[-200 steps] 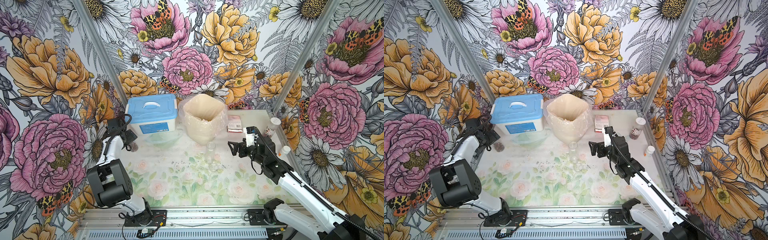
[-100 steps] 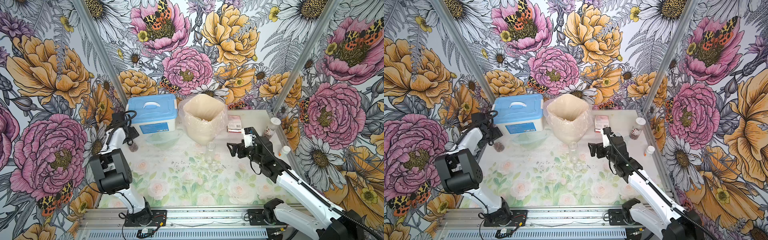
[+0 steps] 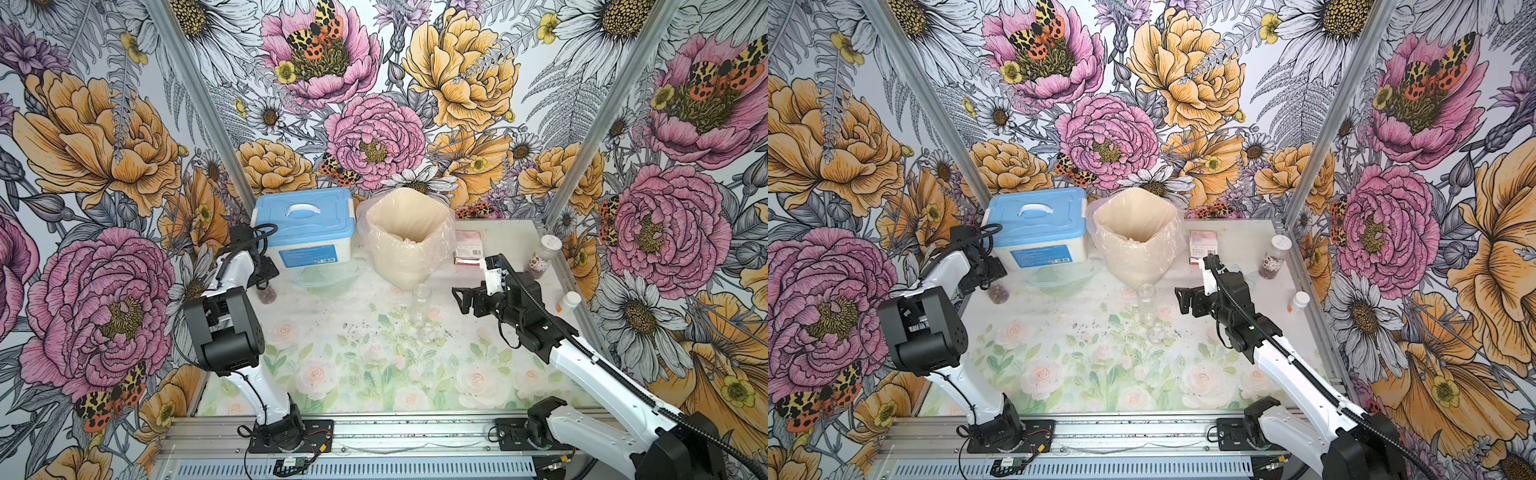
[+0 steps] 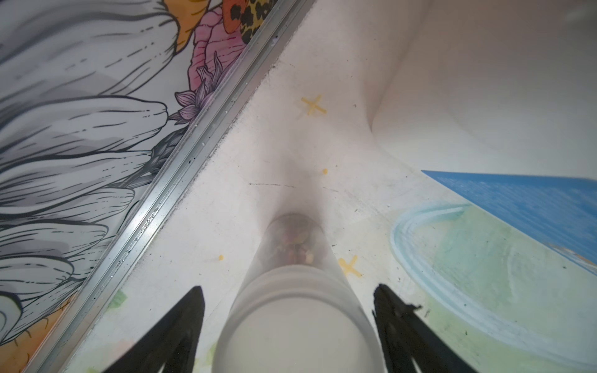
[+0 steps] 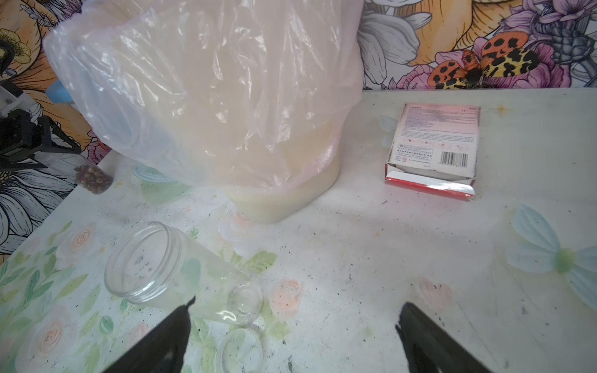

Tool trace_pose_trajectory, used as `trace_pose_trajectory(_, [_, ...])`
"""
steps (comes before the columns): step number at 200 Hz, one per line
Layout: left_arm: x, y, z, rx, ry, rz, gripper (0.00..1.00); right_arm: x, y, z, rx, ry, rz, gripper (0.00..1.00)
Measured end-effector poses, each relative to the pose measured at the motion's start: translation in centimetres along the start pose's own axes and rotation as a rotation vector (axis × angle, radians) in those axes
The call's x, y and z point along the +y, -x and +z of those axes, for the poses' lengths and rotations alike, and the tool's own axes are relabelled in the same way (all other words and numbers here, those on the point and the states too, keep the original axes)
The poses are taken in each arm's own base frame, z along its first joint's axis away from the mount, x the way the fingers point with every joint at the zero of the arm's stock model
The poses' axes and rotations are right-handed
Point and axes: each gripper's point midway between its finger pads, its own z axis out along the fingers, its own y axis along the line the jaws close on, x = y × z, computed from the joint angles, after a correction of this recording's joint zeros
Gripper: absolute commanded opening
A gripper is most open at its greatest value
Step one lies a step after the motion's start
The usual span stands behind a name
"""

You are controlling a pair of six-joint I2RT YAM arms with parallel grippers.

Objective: Empty the moldy dried flower tea in the jars
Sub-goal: Pick up the jar from the center of the board.

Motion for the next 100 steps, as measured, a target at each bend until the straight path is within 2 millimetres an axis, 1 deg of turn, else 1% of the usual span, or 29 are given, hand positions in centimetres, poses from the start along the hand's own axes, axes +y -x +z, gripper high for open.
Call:
trace_pose_trajectory(34, [0.2,-0.6,1.0,0.028,0.018,0.007,0.73,0.0,-0.4,0.4,0.018,0.0,0.0,0.99])
trace_pose_trajectory(100, [0.2,-0.6,1.1,0.029,0.017,0.023,0.56,0.0,-0.6,0.6,0.026,0.0,0.0,0.99])
